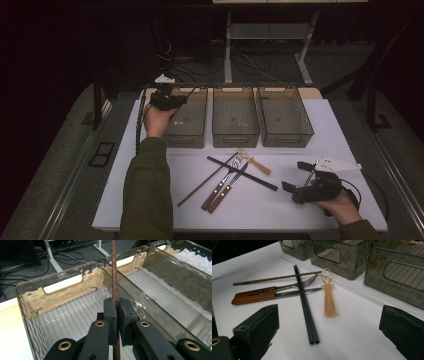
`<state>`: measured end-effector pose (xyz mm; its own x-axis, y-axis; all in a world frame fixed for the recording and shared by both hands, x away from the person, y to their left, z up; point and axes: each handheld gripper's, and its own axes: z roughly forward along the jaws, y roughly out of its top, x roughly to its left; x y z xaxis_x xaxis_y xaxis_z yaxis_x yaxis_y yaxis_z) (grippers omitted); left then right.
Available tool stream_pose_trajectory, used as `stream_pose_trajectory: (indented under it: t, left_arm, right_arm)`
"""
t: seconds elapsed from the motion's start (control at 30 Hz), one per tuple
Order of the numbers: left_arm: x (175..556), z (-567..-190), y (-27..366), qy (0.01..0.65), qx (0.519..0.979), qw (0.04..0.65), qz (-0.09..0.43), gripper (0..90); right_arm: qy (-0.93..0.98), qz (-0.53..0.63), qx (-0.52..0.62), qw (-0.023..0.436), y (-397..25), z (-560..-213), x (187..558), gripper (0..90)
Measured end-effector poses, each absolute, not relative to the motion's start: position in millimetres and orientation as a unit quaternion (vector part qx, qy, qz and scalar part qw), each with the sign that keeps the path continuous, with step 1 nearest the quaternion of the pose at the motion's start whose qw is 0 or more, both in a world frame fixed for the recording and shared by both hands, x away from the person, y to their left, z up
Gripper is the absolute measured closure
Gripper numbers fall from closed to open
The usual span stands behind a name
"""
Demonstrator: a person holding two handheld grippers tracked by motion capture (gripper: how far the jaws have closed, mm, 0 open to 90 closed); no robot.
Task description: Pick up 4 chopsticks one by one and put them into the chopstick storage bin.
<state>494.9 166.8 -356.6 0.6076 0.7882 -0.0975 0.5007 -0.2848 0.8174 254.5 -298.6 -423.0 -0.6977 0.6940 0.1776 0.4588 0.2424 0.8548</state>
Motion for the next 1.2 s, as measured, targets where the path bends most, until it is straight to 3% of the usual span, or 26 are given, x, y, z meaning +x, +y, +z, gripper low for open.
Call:
stream_pose_trajectory:
  t: [0.53, 0.63, 0.7, 1.2]
  left_arm:
    - [506, -369, 166, 0.424, 0.78, 0.428, 0.173, 84.0]
    - [506, -369, 165, 0.43, 0.779, 0.42, 0.176, 69.7]
    - [505, -369, 165, 0.429, 0.781, 0.417, 0.177, 65.8]
    - [488, -348, 163, 0.397, 0.798, 0.424, 0.163, 45.6]
  right_arm:
    - [0.775, 0.496, 0.374, 0.118, -300, -423, 255, 2.8]
    - [0.776, 0.495, 0.373, 0.118, -300, -423, 255, 2.8]
    - [0.776, 0.495, 0.373, 0.118, -300, -423, 254, 2.8]
    - [0.776, 0.494, 0.374, 0.116, -298, -423, 255, 2.8]
